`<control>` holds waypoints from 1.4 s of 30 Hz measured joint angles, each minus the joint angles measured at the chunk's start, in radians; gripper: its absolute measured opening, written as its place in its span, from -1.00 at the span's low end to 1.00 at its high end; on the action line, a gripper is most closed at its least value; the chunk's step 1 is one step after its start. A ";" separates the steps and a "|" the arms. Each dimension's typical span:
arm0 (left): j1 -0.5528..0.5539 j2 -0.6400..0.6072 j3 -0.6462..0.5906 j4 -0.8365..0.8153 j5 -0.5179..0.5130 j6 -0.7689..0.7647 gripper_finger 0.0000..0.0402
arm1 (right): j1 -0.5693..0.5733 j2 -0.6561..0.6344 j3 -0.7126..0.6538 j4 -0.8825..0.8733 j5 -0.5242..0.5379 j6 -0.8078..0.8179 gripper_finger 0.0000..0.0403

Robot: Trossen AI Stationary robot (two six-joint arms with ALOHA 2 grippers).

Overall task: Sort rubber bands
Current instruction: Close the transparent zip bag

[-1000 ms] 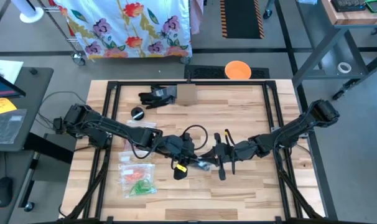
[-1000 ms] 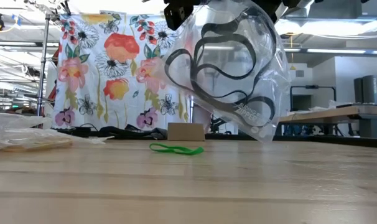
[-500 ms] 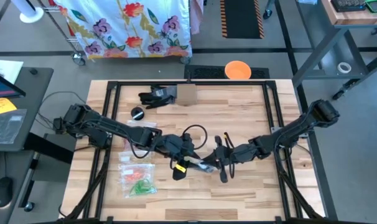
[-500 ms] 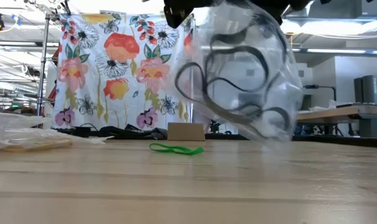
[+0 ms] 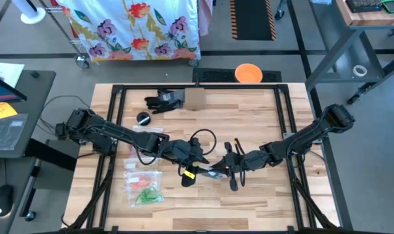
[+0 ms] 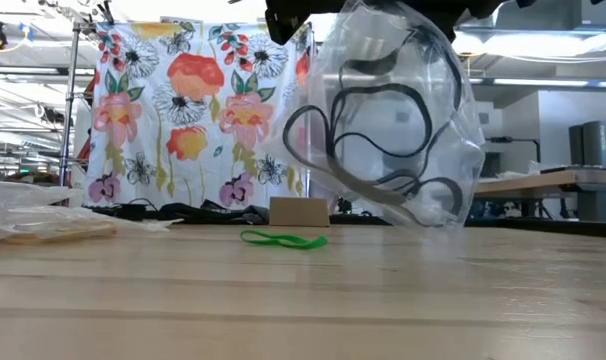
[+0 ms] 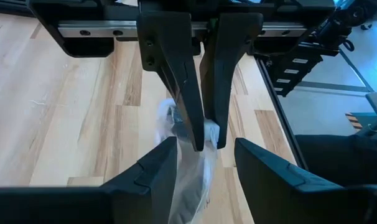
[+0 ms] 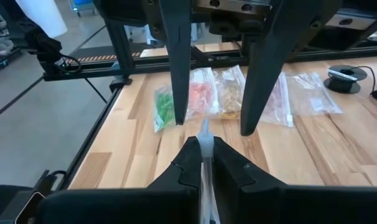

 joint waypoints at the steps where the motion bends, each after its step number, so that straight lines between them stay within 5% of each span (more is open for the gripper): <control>1: 0.000 0.001 0.000 0.000 -0.003 0.000 -0.22 | 0.000 0.000 0.000 0.001 0.001 0.000 -0.94; 14: 0.000 0.001 0.000 0.019 -0.032 0.019 -0.49 | -0.007 0.000 0.000 -0.003 0.052 0.023 -0.94; 23: 0.000 0.002 0.000 0.012 -0.032 0.027 -0.95 | -0.006 0.000 0.000 -0.002 0.051 0.026 -0.94; 42: -0.005 0.003 0.001 -0.004 -0.081 0.026 -1.00 | -0.007 -0.001 0.000 -0.030 0.055 0.026 -0.92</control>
